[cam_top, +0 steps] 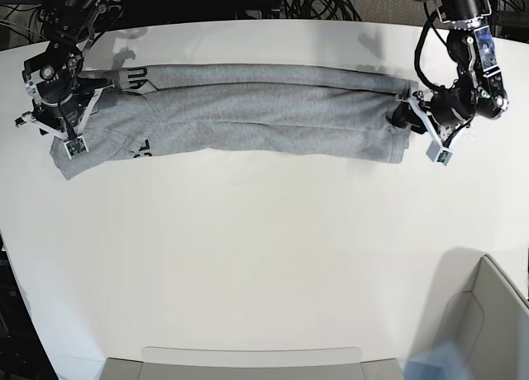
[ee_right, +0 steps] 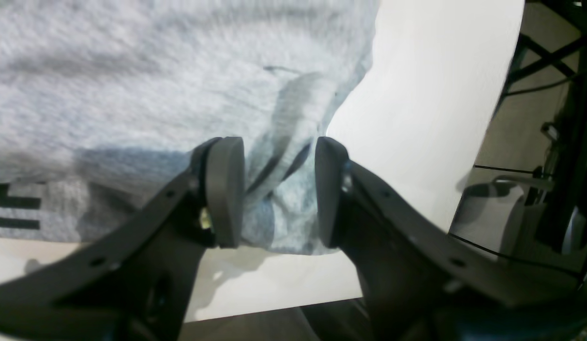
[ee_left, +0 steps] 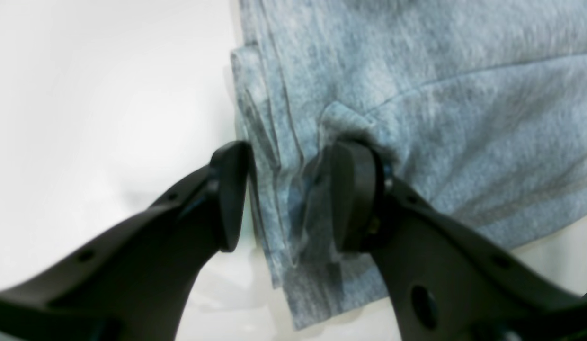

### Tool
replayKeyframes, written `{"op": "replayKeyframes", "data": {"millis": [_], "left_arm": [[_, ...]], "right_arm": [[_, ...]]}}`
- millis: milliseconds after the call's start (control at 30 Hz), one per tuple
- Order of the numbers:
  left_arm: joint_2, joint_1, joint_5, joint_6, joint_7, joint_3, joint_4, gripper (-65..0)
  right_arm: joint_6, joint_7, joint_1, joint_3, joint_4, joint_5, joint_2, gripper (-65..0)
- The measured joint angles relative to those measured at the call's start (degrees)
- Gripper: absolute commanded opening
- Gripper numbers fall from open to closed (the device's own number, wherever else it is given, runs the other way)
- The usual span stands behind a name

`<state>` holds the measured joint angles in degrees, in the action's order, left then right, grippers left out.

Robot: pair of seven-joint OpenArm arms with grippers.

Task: Fold the T-shirt properly
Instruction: 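Lower the hem onto the folded shirt and open both grippers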

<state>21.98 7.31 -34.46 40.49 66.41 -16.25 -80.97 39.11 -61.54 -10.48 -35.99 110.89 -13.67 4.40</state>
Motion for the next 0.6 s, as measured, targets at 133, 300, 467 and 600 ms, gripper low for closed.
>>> {"op": "replayKeyframes", "data": {"millis": [133, 300, 467, 600], "left_arm": [[-0.4, 0.0, -0.4, 0.0, -0.7, 0.0, 0.5, -41.0], [-1.8, 0.0, -0.3, -0.5, 1.0, 0.0, 0.1, -65.0], [-1.8, -0.3, -0.5, -0.4, 2.4, 0.0, 0.0, -65.0], [-2.6, -0.3, -1.1, -0.1, 3.0, -6.0, 0.5, -65.0]], "right_arm": [[0.0, 0.0, 0.0, 0.0, 0.0, 0.0, 0.0, -40.0], [0.0, 0.0, 0.0, 0.0, 0.0, 0.0, 0.0, -40.0], [0.0, 0.0, 0.0, -0.2, 0.0, 0.0, 0.0, -40.0], [0.0, 0.0, 0.0, -0.3, 0.0, 0.0, 0.0, -40.0]]}}
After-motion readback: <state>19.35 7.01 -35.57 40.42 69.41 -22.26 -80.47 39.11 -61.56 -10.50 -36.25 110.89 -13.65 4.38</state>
